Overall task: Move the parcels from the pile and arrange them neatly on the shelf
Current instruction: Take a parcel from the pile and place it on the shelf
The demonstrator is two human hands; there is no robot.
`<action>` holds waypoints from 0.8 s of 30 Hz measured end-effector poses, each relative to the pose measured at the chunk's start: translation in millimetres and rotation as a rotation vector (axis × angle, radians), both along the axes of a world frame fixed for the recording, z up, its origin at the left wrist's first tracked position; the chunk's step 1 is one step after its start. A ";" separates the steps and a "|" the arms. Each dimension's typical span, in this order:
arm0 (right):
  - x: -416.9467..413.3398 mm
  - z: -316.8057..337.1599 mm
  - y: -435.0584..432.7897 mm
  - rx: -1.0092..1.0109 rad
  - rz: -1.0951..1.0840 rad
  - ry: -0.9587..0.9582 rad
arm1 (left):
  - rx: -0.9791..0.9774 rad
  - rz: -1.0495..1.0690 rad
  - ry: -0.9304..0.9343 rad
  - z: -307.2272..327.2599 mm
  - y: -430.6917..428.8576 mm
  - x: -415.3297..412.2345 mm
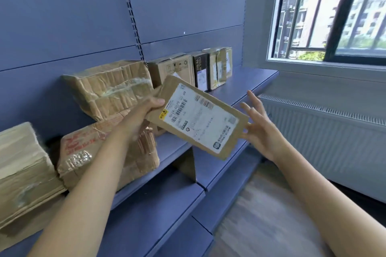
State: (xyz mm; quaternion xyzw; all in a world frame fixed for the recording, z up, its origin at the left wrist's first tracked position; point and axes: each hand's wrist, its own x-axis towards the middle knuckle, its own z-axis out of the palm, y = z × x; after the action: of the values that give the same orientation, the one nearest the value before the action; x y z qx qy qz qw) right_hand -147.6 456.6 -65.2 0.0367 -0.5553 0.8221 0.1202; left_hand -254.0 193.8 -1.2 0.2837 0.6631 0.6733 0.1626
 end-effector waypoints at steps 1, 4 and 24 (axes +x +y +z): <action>3.4 -1.2 4.1 0.102 0.046 -0.047 | -0.039 -0.035 0.016 2.5 5.7 0.7; 10.1 -10.0 9.9 0.309 0.281 -0.141 | -0.172 -0.142 0.101 7.1 21.0 2.5; 11.7 -41.0 150.7 0.247 0.199 -0.094 | -0.188 0.366 0.141 -39.6 190.6 -10.8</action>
State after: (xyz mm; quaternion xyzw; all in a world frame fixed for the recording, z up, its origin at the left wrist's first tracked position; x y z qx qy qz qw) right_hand -135.9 607.3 -106.3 0.0674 -0.6507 0.7563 0.0067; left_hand -264.8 384.3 -40.8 0.1885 0.7730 0.6055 0.0167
